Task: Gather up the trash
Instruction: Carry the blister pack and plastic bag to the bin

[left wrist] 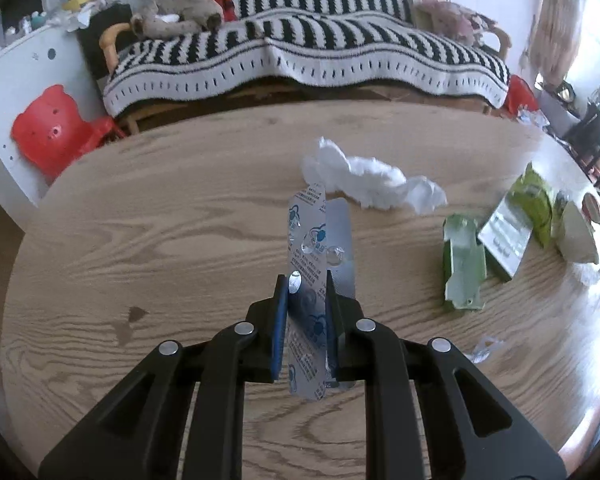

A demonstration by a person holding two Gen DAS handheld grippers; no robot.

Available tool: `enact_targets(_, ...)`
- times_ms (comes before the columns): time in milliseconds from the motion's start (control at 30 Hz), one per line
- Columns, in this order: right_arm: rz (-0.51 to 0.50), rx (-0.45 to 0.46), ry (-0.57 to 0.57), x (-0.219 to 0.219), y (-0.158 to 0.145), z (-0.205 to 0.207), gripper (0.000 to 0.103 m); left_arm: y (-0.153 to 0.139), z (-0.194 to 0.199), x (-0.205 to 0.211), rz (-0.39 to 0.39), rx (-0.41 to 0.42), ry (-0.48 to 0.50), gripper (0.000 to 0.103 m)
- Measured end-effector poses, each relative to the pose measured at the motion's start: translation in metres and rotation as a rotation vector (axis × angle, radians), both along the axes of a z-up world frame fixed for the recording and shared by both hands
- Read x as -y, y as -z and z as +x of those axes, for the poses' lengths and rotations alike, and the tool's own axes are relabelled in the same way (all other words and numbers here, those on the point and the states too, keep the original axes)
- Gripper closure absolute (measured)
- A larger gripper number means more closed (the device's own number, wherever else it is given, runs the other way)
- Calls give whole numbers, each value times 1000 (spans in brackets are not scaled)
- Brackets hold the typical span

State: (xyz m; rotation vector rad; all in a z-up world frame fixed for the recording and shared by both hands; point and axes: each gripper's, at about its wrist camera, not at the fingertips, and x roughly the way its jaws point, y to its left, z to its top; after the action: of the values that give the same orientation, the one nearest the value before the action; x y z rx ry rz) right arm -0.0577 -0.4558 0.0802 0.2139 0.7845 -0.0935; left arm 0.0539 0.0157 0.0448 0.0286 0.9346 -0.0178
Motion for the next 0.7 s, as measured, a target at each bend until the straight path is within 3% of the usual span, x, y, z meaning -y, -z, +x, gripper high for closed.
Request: enact_targets(700, 5, 108, 54, 26, -45, -41, 99, -50, -29, 14, -48, 73, 31, 87)
